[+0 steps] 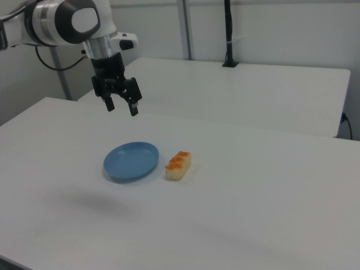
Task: Put the bread on a plate
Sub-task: 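Move the open gripper down over the orange-topped bread roll, then close the gripper on the bread roll and lift it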
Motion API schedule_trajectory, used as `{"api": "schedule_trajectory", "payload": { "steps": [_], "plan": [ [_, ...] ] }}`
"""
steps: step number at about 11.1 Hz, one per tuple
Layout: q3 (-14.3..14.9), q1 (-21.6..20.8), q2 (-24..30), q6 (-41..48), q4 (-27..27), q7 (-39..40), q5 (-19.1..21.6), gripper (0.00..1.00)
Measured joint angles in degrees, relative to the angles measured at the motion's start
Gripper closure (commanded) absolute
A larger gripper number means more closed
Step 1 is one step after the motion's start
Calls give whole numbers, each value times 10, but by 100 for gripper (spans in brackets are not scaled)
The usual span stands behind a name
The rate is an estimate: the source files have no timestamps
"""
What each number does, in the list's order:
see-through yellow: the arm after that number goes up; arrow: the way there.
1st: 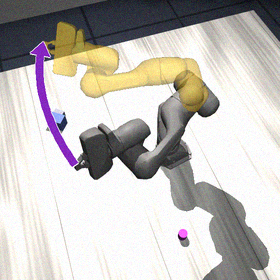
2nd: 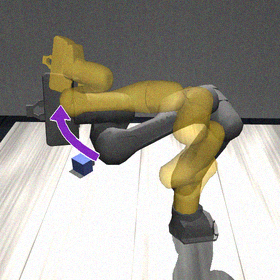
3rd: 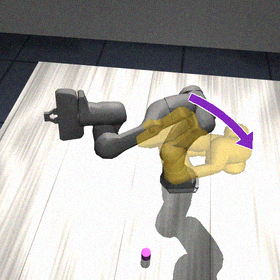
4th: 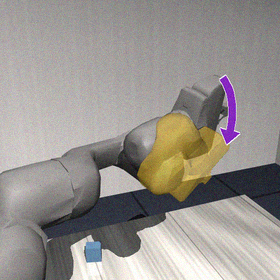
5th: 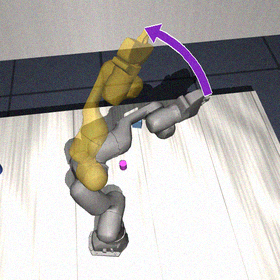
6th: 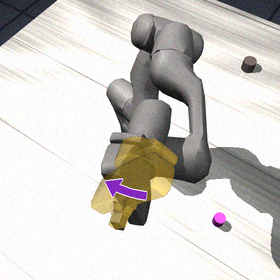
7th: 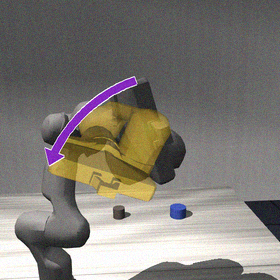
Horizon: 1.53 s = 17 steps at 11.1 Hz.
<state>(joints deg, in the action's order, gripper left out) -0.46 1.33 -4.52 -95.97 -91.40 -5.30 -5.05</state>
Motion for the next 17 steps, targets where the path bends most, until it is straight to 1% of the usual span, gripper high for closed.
{"api": "schedule_trajectory", "payload": {
  "steps": [4,7,10,13,17],
  "plan": [
    [4,18,-2,-18,0,40,0,0],
    [5,39,-25,-64,-5,60,1,0],
    [5,55,-72,-126,-7,70,19,0],
    [5,58,-131,-182,-10,71,19,0],
    [5,62,-217,-278,-11,71,19,0]
  ]
}}
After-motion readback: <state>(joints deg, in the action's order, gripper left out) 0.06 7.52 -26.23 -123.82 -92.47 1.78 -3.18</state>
